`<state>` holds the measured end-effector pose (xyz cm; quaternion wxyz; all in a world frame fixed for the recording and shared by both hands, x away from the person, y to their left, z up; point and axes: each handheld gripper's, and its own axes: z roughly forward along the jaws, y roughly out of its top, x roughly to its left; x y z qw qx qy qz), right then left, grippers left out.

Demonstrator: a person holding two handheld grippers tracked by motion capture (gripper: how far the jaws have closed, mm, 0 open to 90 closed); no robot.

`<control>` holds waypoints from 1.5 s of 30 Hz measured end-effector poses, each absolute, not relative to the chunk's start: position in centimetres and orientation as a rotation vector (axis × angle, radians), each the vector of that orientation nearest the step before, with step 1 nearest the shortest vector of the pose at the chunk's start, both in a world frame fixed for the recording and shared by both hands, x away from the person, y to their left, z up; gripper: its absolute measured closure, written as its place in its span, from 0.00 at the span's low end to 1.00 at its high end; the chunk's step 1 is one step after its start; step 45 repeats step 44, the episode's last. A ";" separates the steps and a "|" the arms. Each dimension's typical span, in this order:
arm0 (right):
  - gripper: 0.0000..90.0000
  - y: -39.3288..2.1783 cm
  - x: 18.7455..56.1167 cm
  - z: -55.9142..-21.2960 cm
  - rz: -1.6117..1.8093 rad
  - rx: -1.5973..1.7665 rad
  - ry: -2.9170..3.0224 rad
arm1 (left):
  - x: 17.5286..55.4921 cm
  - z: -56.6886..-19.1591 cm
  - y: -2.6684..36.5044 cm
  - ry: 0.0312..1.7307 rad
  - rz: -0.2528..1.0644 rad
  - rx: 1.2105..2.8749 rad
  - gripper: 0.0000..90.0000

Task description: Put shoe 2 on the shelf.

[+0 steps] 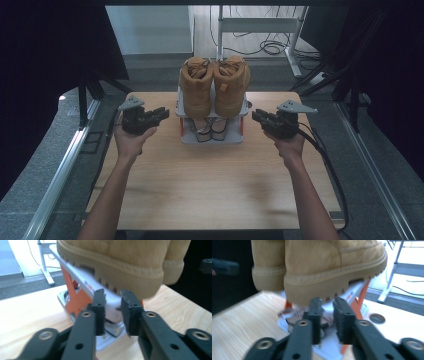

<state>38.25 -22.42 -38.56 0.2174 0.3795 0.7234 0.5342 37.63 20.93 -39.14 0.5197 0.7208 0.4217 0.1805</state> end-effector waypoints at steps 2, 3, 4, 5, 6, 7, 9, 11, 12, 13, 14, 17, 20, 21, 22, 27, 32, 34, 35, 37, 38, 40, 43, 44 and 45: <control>0.77 -22.4 37.7 -39.0 1.477 1.027 2.002 | 37.2 -39.8 20.9 1.016 0.432 1.751 0.75; 0.75 -22.5 37.4 -39.3 1.498 1.028 2.006 | 36.9 -40.2 20.9 1.018 0.434 1.760 0.73; 0.71 -22.5 37.2 -39.6 1.490 1.036 2.019 | 36.6 -40.5 20.9 1.016 0.433 1.766 0.72; 0.70 -22.5 37.0 -39.9 1.475 1.030 2.023 | 36.3 -40.8 21.0 1.012 0.426 1.772 0.71; 0.69 -22.5 36.6 -40.2 1.485 1.026 2.013 | 36.1 -41.0 21.0 1.010 0.423 1.777 0.69; 0.68 -22.6 36.5 -40.5 1.496 1.030 2.016 | 35.8 -41.3 21.0 1.008 0.422 1.786 0.68; 0.66 -22.6 36.1 -41.1 1.467 1.040 2.033 | 35.3 -41.9 21.0 1.004 0.419 1.797 0.65; 0.65 -22.7 35.5 -41.8 1.482 1.039 2.026 | 34.9 -42.5 21.0 1.002 0.410 1.799 0.63; 0.64 -22.8 35.3 -42.1 1.472 1.053 2.036 | 34.7 -42.8 21.0 1.004 0.409 1.803 0.62; 0.64 -22.8 35.0 -42.4 1.472 1.046 2.027 | 34.3 -43.2 21.1 1.008 0.413 1.809 0.61; 0.64 -23.1 34.7 -42.9 1.484 1.057 2.021 | 34.1 -43.4 21.1 1.008 0.411 1.811 0.60; 0.64 -23.6 34.0 -43.7 1.493 1.079 2.009 | 33.6 -44.0 21.3 1.011 0.406 1.807 0.58; 0.64 -24.1 33.4 -44.4 1.495 1.090 1.997 | 32.9 -44.6 21.4 1.009 0.413 1.813 0.57; 0.64 -24.2 33.2 -44.6 1.494 1.095 1.996 | 32.6 -45.0 21.5 1.008 0.414 1.821 0.57; 0.64 -24.4 32.9 -44.9 1.488 1.090 1.994 | 32.4 -45.3 21.5 1.010 0.417 1.827 0.56; 0.65 -24.6 31.9 -46.6 1.466 1.101 2.014 | 31.6 -46.7 21.9 1.021 0.417 1.848 0.56; 0.65 -24.3 31.4 -48.2 1.429 1.097 2.052 | 31.4 -47.5 22.2 1.034 0.414 1.862 0.55; 0.65 -24.2 31.4 -48.7 1.430 1.102 2.060 | 31.2 -47.6 22.3 1.039 0.415 1.857 0.55; 0.64 -24.1 31.5 -48.9 1.424 1.099 2.067 | 31.2 -47.7 22.4 1.041 0.417 1.862 0.55; 0.64 -24.1 31.5 -48.9 1.418 1.098 2.069 | 31.1 -47.8 22.3 1.040 0.430 1.874 0.54; 0.64 -24.1 31.5 -48.9 1.425 1.098 2.064 | 31.0 -47.8 22.3 1.040 0.431 1.873 0.54; 0.64 -24.2 31.4 -48.8 1.437 1.098 2.055 | 31.0 -47.7 22.3 1.039 0.430 1.871 0.54; 0.63 -24.2 31.2 -48.8 1.433 1.093 2.053 | 30.9 -47.8 22.3 1.036 0.434 1.879 0.53; 0.63 -24.2 31.1 -48.8 1.424 1.086 2.054 | 30.9 -47.8 22.3 1.036 0.434 1.880 0.52; 0.63 -24.2 31.1 -48.8 1.424 1.086 2.054 | 30.9 -47.8 22.3 1.036 0.434 1.880 0.52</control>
